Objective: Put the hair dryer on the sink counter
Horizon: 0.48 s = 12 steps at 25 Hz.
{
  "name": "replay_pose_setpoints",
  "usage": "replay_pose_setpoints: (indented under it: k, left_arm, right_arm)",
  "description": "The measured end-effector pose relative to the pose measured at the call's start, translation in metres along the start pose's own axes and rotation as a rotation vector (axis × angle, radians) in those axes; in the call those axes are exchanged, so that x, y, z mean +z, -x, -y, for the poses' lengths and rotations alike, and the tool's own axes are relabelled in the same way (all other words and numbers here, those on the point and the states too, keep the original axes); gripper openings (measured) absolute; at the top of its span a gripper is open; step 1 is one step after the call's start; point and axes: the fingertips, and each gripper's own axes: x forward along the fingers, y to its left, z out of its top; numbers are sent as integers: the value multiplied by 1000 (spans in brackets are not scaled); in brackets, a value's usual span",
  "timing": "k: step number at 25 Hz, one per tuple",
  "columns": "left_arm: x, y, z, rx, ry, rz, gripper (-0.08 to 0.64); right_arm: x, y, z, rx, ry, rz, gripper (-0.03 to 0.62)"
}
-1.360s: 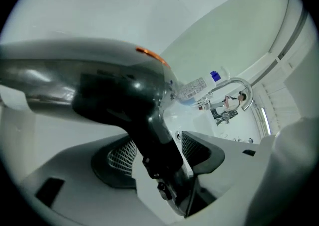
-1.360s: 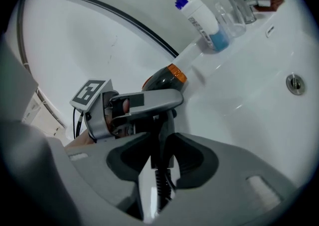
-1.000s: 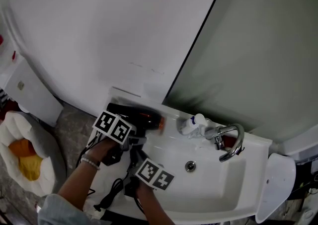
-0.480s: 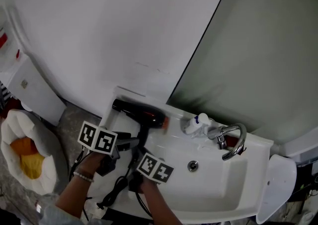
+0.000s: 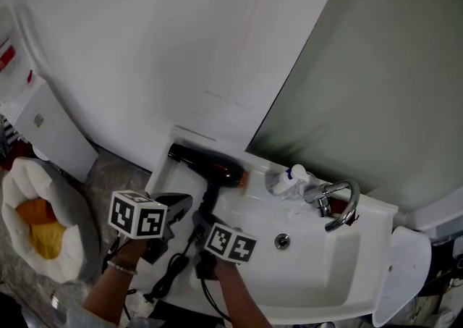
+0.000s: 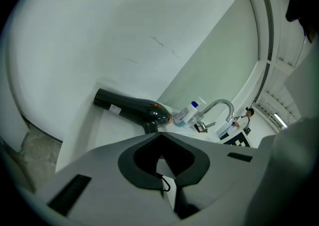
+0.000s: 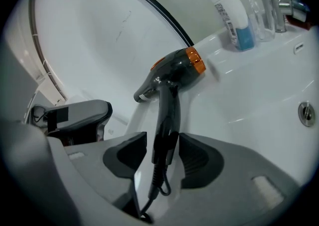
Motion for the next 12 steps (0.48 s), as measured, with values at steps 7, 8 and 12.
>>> replay_pose_setpoints:
  k: [7, 8, 12]
  left_arm:
    - [-9, 4, 6, -1, -23, 10, 3]
    - [-11, 5, 7, -1, -25, 10, 3]
    - [-9, 17, 9, 3, -34, 39, 3]
  right_arm:
    - [-12, 10, 3, -1, 3, -4, 198]
    - [-13, 12, 4, -4, 4, -3, 198]
    - [-11, 29, 5, -12, 14, 34, 198]
